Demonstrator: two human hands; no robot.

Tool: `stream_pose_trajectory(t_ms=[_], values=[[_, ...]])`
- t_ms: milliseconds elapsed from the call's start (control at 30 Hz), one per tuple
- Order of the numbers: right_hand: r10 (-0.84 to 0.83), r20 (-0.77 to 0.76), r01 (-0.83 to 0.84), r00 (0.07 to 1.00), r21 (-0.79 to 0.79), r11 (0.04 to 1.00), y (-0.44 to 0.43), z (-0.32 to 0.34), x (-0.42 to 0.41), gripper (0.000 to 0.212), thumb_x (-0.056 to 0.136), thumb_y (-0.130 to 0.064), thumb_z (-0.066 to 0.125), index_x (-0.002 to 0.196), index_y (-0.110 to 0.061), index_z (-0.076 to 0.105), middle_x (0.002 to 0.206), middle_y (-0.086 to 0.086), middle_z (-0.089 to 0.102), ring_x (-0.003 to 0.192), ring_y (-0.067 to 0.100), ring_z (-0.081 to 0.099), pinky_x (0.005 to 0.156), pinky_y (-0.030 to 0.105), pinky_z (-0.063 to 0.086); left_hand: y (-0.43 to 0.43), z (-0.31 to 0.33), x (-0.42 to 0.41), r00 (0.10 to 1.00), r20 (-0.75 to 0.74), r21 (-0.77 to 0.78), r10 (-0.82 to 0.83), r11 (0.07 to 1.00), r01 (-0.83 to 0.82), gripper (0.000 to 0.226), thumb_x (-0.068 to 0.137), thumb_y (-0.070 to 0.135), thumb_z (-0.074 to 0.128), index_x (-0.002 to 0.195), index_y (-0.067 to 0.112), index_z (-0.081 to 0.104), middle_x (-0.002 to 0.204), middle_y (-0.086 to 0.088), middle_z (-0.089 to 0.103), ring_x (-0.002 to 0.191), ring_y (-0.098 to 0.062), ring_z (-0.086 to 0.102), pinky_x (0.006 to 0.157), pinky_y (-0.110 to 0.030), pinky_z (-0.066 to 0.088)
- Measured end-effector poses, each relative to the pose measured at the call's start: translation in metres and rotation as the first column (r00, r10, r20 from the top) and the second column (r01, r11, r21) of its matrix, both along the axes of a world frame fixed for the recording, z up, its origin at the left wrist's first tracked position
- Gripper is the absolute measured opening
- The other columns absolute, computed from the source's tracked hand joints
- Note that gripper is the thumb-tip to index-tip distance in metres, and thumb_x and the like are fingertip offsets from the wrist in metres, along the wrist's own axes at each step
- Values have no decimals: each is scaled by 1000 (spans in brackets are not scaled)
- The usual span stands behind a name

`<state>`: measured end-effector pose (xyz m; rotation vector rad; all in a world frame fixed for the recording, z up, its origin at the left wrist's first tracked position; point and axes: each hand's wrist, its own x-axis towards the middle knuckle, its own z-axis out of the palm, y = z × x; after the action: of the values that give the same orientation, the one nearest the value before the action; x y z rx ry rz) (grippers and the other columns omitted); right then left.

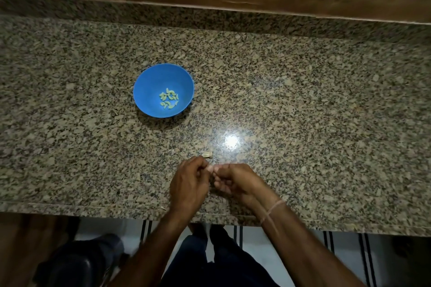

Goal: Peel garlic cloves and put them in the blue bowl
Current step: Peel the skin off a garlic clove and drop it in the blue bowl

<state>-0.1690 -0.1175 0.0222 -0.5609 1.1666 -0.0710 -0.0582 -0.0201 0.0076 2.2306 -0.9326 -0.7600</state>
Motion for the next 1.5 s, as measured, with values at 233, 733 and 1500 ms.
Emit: stream_pose_trajectory(t_ms=[233, 733, 1500], values=[[186, -117, -208, 976, -770, 604, 8, -10, -7, 1, 94, -10, 75, 92, -10, 75, 85, -2, 76, 81, 11, 73, 73, 21, 59, -14, -3, 5, 875, -453, 46, 172, 984, -170, 26, 101, 29, 54, 88, 20, 74, 84, 2, 75, 83, -18, 71, 78, -44, 60], [339, -356, -383, 871, -923, 15, 11, -29, -18, 18, 105, -17, 54, 88, -13, 56, 80, -5, 49, 74, 13, 44, 65, 26, 35, -9, -10, 1, 818, -546, 122, 180, 983, -135, 31, 107, 26, 51, 81, 13, 58, 66, 0, 47, 59, -14, 41, 55, -30, 31], [217, -152, -243, 964, -834, 496, 11, -32, -20, 10, 98, -21, 71, 88, -19, 72, 76, -7, 69, 68, 6, 62, 62, 25, 50, 2, -4, -9, 975, -187, -104, 116, 985, -137, 6, 95, 33, 72, 92, 35, 67, 90, 17, 70, 81, -3, 65, 66, -29, 54]])
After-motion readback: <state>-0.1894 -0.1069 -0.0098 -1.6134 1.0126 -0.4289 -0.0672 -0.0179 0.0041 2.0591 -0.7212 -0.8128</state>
